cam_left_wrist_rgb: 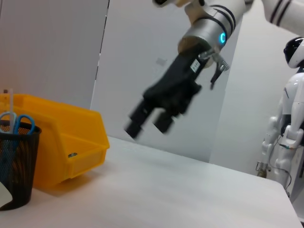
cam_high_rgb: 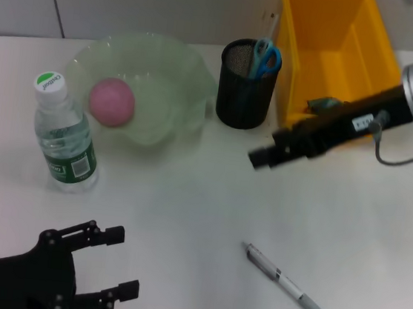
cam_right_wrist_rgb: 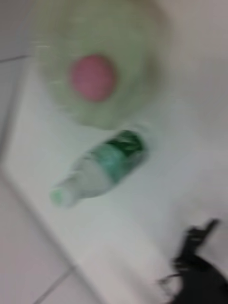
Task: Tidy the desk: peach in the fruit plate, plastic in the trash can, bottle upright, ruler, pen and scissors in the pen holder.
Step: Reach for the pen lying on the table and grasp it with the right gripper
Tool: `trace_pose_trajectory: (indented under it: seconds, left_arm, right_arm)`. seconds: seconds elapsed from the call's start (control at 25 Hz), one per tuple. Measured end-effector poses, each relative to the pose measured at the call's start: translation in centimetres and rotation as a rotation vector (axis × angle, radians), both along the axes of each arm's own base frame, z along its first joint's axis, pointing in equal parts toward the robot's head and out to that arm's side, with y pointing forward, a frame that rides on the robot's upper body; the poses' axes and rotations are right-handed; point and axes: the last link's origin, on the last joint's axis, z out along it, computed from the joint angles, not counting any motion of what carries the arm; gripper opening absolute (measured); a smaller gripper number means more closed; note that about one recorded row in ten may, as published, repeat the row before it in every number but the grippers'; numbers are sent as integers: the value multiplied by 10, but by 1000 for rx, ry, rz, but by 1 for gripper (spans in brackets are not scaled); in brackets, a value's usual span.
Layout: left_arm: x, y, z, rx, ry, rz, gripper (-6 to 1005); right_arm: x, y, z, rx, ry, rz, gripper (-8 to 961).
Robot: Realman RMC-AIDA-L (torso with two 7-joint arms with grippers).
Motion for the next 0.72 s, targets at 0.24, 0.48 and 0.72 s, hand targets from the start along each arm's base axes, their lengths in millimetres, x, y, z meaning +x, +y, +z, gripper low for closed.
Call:
trace_pose_trajectory:
  seconds: [0.24,0.48,0.72]
  left_arm:
    - [-3,-2,1,7,8,-3,798]
    - [-5,0,2,16,16,-1,798]
    - [-4,4,5,31,16,-5,798]
  right_arm:
    - [-3,-9,-11,-153,-207,-101,734]
    - [-2,-16,-43,-275,-398,-134,732]
    - [4,-15,-70,-333,-471,-140,730]
